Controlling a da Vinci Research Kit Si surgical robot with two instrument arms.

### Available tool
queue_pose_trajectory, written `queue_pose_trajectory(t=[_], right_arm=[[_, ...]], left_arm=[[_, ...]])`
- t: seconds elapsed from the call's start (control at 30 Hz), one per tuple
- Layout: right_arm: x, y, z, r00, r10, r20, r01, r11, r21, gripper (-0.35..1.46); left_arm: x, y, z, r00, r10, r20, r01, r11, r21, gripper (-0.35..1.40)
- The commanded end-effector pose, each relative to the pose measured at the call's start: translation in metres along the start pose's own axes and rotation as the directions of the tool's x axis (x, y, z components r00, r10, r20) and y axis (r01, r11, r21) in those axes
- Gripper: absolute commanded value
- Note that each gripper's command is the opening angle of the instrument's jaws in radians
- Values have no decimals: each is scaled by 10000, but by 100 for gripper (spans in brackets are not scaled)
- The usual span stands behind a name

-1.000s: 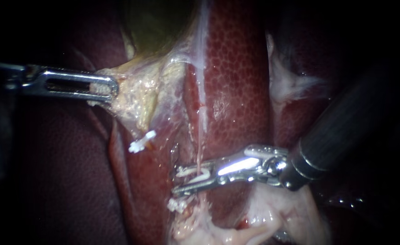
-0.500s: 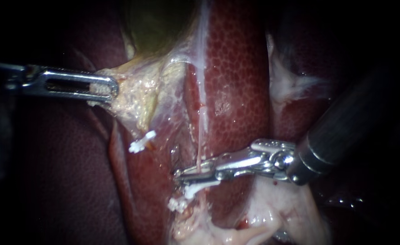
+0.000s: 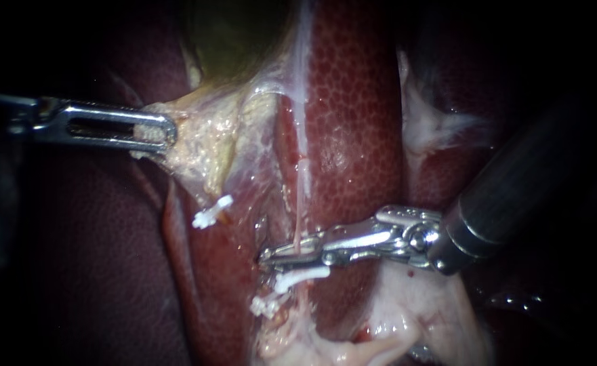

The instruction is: Clipping second clip right tube

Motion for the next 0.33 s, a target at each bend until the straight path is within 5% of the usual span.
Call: queue_pose_trajectory(t=[0.03,0.33], right_arm=[[0,-1,0,10000,-5,4,5,10000,7,-35],[0,0,0,9999,102,13,-102,9999,20,-35]], left_arm=[[0,0,0,10000,2,2,-2,10000,2,-35],[0,0,0,10000,2,1,-2,10000,3,-35]])
